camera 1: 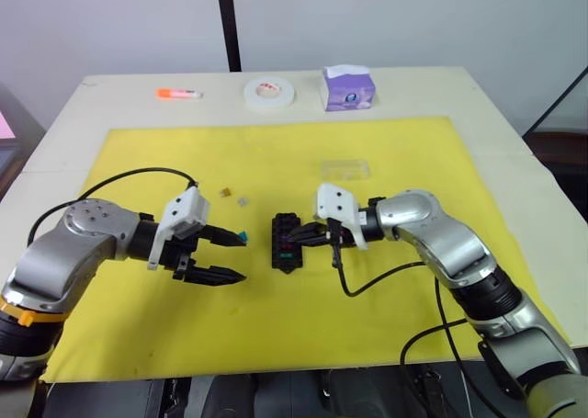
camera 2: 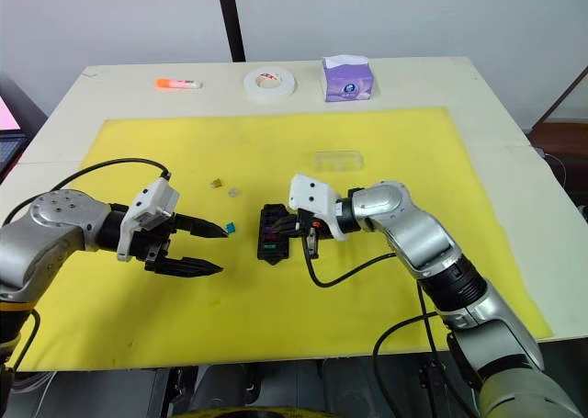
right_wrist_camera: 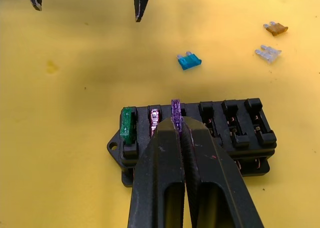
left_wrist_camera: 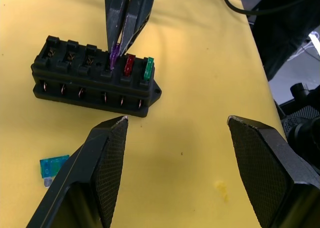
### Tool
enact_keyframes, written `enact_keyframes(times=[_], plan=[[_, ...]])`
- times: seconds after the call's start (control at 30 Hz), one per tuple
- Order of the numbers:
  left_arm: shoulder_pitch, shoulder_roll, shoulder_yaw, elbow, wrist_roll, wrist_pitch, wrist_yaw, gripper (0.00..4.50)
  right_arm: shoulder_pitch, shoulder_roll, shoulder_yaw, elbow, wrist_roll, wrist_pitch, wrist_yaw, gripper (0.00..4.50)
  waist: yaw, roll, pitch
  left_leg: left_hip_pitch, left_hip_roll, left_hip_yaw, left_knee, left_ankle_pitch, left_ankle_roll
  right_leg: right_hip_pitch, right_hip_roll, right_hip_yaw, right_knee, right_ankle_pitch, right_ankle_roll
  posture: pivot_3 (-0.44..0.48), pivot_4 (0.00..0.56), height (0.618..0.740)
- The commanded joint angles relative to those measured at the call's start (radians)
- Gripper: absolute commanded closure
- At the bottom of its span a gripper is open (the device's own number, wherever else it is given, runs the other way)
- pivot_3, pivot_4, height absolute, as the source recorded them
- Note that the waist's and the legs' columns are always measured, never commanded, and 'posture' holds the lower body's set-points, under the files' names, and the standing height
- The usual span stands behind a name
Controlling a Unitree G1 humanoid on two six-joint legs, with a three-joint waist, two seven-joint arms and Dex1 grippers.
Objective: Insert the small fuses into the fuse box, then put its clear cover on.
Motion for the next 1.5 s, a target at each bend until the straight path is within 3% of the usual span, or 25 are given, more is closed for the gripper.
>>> enact_keyframes(times=[0.03, 0.97, 1.5], plan=[[-0.011, 0.001, 0.006, -0.012, -0.002, -0.007, -0.002, 1.17, -0.014, 0.004, -0.034, -0.036, 0.026, 0.01, 0.012, 4.5, 0.0, 0.0, 0.0, 0.0, 0.0, 0.0, 0.0, 0.0, 0.0, 0.0, 0.0, 0.0, 0.0, 0.0, 0.0, 0.0, 0.15, 0.74], [-0.008, -0.01, 0.007, -0.007, -0.002, -0.006, 0.009, 1.17, -0.021, 0.013, 0.03, 0.014, -0.082, -0.014, -0.009, 4.5, 0.0, 0.0, 0.0, 0.004, 0.0, 0.0, 0.001, 0.0, 0.0, 0.004, 0.0, 0.0, 0.0, 0.0, 0.0, 0.0, 0.15, 0.74], [0.0, -0.011, 0.008, -0.011, -0.005, -0.002, 0.013, 1.17, -0.039, 0.018, -0.043, -0.022, -0.007, 0.038, 0.007, 4.5, 0.0, 0.0, 0.0, 0.005, 0.0, 0.0, 0.001, 0.0, 0.0, 0.005, 0.0, 0.0, 0.0, 0.0, 0.0, 0.0, 0.15, 0.74]])
